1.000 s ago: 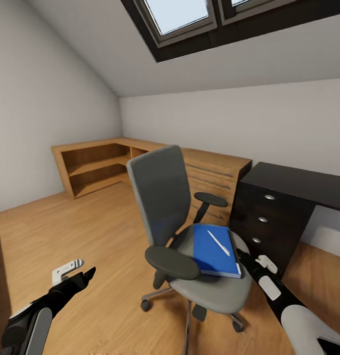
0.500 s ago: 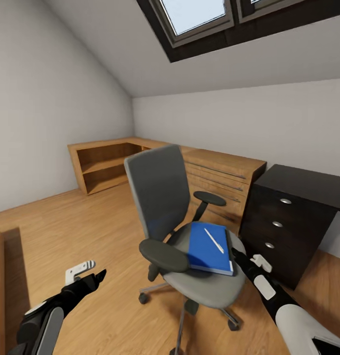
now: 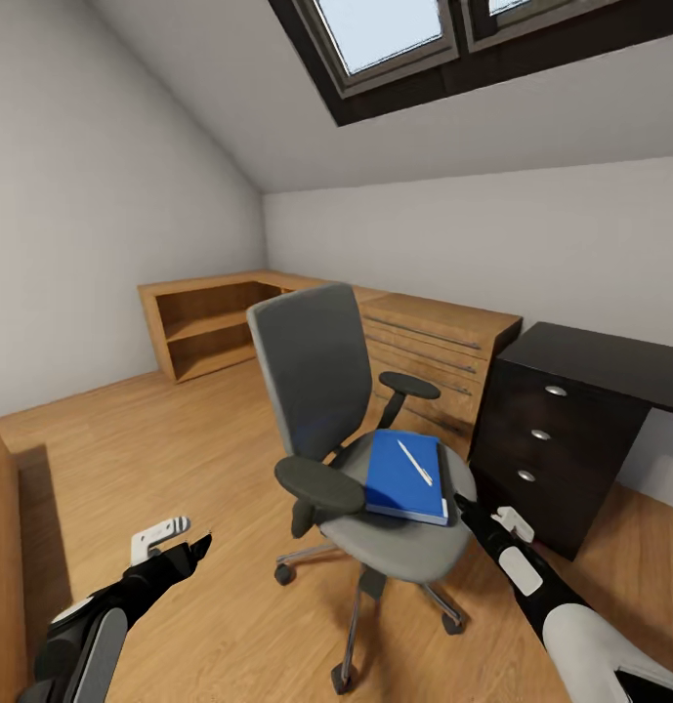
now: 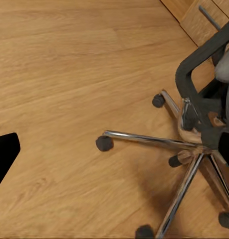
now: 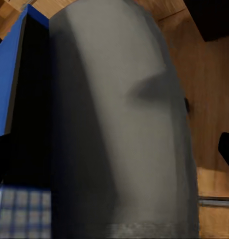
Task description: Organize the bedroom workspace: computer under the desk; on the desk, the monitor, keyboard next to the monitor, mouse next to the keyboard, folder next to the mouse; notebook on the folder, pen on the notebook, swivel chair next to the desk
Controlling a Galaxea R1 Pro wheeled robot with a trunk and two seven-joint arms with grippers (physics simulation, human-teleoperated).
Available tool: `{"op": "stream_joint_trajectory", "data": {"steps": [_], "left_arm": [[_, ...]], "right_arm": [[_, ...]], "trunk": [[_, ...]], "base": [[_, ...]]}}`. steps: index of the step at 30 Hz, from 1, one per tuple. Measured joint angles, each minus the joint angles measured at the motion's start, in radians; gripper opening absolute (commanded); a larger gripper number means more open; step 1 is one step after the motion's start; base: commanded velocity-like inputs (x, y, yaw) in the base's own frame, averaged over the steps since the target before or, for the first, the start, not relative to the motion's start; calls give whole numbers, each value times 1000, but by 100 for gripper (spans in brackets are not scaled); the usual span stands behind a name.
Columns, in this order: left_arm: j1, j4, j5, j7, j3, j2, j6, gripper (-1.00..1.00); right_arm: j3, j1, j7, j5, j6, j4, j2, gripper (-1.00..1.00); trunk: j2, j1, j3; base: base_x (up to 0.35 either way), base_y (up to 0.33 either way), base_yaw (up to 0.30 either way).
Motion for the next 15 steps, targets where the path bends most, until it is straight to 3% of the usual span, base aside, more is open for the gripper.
{"op": "stream_joint_trajectory", "data": {"steps": [15], "left_arm": [[0, 0, -1, 0, 0, 2, 0, 100]], "right_arm": [[0, 0, 0, -1, 0, 6, 2, 100]], "trunk": [[0, 0, 0]], "base": [[-323, 0, 0]]}}
